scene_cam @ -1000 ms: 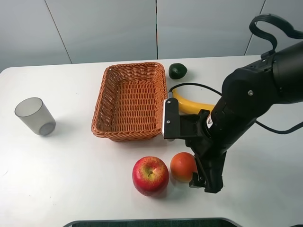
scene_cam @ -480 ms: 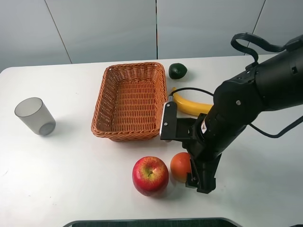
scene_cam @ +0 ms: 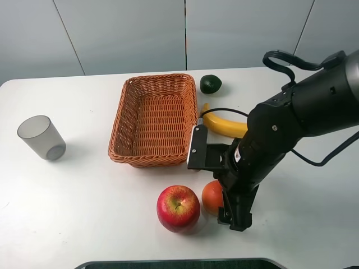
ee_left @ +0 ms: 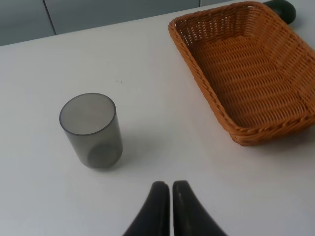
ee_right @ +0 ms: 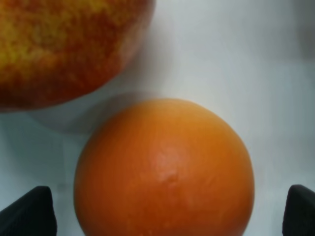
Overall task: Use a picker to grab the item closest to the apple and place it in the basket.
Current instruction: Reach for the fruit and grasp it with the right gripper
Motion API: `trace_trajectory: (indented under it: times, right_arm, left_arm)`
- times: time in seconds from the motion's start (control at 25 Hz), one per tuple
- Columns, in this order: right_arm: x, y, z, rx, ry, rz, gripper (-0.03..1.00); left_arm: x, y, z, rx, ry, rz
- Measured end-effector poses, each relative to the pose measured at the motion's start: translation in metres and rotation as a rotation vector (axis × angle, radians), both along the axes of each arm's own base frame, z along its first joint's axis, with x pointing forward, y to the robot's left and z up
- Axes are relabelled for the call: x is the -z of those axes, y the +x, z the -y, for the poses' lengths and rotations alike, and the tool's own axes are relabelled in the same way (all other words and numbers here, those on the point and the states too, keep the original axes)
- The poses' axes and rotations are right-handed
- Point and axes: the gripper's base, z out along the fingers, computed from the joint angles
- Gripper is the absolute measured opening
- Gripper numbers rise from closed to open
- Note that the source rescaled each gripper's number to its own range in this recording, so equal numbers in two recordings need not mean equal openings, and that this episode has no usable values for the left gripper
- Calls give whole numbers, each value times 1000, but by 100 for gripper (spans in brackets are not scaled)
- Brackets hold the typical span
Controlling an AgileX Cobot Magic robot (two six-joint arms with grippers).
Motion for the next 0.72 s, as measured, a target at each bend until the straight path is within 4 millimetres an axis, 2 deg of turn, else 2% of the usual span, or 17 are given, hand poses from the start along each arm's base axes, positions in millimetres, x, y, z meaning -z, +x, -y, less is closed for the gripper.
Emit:
trace_trajectory:
  times: [0.72]
  right_arm:
    - [15,1,-5,48,8,-9,100]
  left_arm:
    - [0,0,0,1,2,0]
